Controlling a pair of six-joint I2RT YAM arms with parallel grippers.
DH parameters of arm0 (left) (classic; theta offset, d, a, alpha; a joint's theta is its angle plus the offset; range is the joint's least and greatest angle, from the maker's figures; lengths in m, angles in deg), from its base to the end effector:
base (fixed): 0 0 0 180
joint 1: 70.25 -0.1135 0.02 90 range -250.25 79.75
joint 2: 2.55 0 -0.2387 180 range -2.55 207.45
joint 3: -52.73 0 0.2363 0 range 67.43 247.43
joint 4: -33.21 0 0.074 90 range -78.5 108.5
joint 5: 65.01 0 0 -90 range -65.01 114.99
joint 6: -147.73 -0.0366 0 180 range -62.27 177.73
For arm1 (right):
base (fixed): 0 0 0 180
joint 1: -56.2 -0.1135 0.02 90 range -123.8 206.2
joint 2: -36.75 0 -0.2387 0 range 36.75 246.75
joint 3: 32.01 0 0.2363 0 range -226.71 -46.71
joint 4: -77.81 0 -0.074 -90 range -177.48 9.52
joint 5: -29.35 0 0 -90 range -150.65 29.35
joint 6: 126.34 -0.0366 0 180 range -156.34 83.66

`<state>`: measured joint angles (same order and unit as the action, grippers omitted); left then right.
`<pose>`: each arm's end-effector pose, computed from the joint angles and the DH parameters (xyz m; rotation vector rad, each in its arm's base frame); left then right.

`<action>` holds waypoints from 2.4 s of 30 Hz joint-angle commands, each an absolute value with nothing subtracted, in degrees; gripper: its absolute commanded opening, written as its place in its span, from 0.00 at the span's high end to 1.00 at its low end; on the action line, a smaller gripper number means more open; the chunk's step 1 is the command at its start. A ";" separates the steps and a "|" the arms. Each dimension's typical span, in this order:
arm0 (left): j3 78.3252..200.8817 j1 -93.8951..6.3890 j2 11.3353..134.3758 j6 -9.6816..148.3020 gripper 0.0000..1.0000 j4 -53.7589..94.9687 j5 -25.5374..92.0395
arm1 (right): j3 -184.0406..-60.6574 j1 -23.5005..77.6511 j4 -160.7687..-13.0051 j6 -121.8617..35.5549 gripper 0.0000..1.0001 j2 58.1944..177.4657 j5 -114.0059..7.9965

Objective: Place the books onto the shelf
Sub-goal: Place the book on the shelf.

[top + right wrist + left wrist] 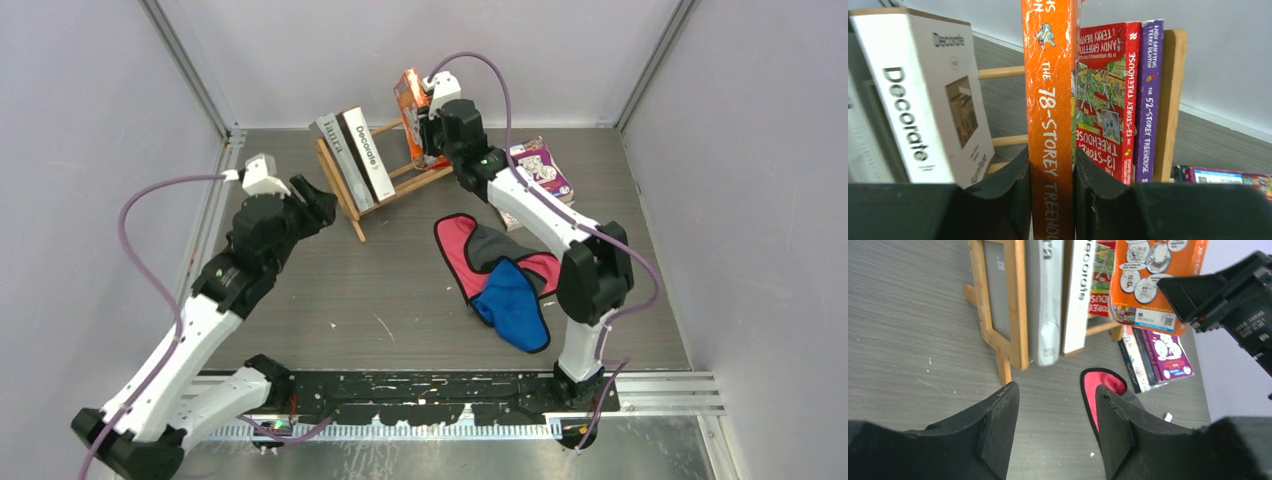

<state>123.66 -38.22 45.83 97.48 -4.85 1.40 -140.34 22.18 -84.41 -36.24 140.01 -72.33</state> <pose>0.1632 -0.0848 0.3538 -0.4119 1.8013 -0.5047 0.3500 0.2273 0.3426 -0.3849 1.7527 0.2422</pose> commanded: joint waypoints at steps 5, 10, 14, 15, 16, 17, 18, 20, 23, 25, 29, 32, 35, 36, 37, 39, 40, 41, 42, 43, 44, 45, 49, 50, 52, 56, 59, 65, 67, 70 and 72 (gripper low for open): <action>121.58 -59.88 55.93 102.46 0.47 13.10 33.48 | -153.23 27.48 -92.82 -37.59 0.99 148.71 -59.68; 119.59 -62.00 58.61 105.28 0.50 17.60 35.71 | -154.77 29.47 -95.37 -37.85 0.99 152.71 -55.52; 118.21 -62.12 57.75 105.24 0.51 17.82 34.02 | -154.17 30.29 -98.16 -37.57 0.99 154.06 -53.98; 118.08 -62.16 57.55 105.13 0.51 17.68 33.73 | -154.12 30.33 -98.46 -37.22 0.99 154.39 -53.90; 117.90 -62.17 57.45 105.11 0.51 17.62 33.60 | -154.01 30.34 -98.86 -36.87 0.99 154.57 -53.88; 117.70 -62.16 57.34 105.10 0.51 17.54 33.48 | -153.76 30.36 -99.24 -36.71 0.99 154.86 -53.92; 117.56 -62.17 57.22 105.10 0.51 17.54 33.45 | -153.56 30.35 -99.66 -36.69 0.99 155.11 -54.10; 117.45 -62.14 56.90 105.06 0.51 17.37 33.36 | -152.66 30.29 -100.87 -36.69 0.99 155.43 -54.51; 117.04 -62.16 56.42 104.85 0.52 17.15 32.86 | -150.88 30.29 -102.69 -34.55 0.99 155.64 -55.15; 116.80 -62.17 56.26 104.93 0.52 17.22 32.73 | -150.20 30.28 -103.19 -33.60 0.99 156.11 -55.50; 116.53 -62.15 56.17 105.06 0.52 17.36 32.55 | -149.51 30.35 -103.37 -31.80 0.99 157.27 -56.61; 116.39 -62.10 56.00 105.19 0.53 17.47 32.43 | -148.88 30.34 -103.01 -30.82 0.99 157.88 -57.26; 116.15 -62.17 55.75 105.28 0.53 17.66 32.29 | -148.13 30.33 -103.58 -30.16 0.99 158.44 -57.96; 115.92 -62.17 55.62 105.28 0.53 17.80 32.19 | -148.00 30.29 -103.72 -29.97 0.99 158.66 -58.00; 115.68 -62.17 55.60 105.35 0.53 18.00 32.05 | -147.98 30.28 -103.74 -29.81 0.99 159.02 -58.05; 115.36 -62.14 55.48 105.45 0.53 18.21 32.07 | -147.85 30.30 -103.92 -29.53 0.99 159.64 -58.37; 115.26 -62.16 55.54 105.45 0.53 18.23 32.04 | -147.59 30.34 -104.26 -29.49 0.99 159.81 -58.50; 115.17 -62.10 55.43 105.46 0.53 18.19 32.06 | -147.34 30.35 -104.53 -29.41 0.99 160.02 -58.78; 115.08 -62.14 55.44 105.46 0.53 18.17 32.00 | -147.11 30.36 -104.87 -29.40 0.99 160.24 -59.03; 115.07 -62.16 55.41 105.39 0.53 18.17 31.88 | -146.97 30.34 -104.96 -29.40 0.99 160.45 -59.20; 115.07 -62.16 55.39 105.37 0.53 18.19 31.90 | -146.83 30.34 -105.04 -29.40 0.99 160.57 -59.34; 115.07 -62.17 55.46 105.37 0.53 18.15 31.93 | -146.56 30.33 -105.18 -29.32 0.99 160.71 -59.52; 115.03 -62.16 55.50 105.45 0.53 18.16 32.02 | -145.64 29.88 -105.56 -28.59 0.99 161.11 -60.47; 114.92 -62.12 55.50 105.46 0.53 18.17 32.10 | -145.35 29.70 -105.66 -28.34 0.99 161.11 -61.59; 114.90 -62.17 55.53 105.54 0.52 18.18 32.04 | -144.77 29.43 -105.76 -27.93 0.90 161.11 -63.23; 114.76 -62.07 55.46 105.76 0.52 18.17 32.36 | -144.25 29.40 -105.32 -27.73 0.63 160.96 -64.82; 114.64 -62.14 55.35 105.89 0.52 18.20 32.58 | -143.87 29.41 -104.99 -27.55 0.52 160.62 -65.67; 114.06 -62.13 55.18 106.48 0.52 19.51 32.96 | -143.55 29.37 -105.14 -27.31 0.44 159.96 -67.20; 114.08 -62.09 55.17 106.59 0.52 19.60 33.15 | -143.49 29.44 -105.30 -27.06 0.44 159.55 -67.66; 114.27 -62.12 55.04 106.69 0.52 19.51 33.29 | -143.04 29.32 -105.77 -26.61 0.44 158.23 -67.92; 114.37 -62.15 54.90 106.77 0.52 19.47 33.33 | -142.58 29.23 -106.10 -26.14 0.44 157.08 -68.41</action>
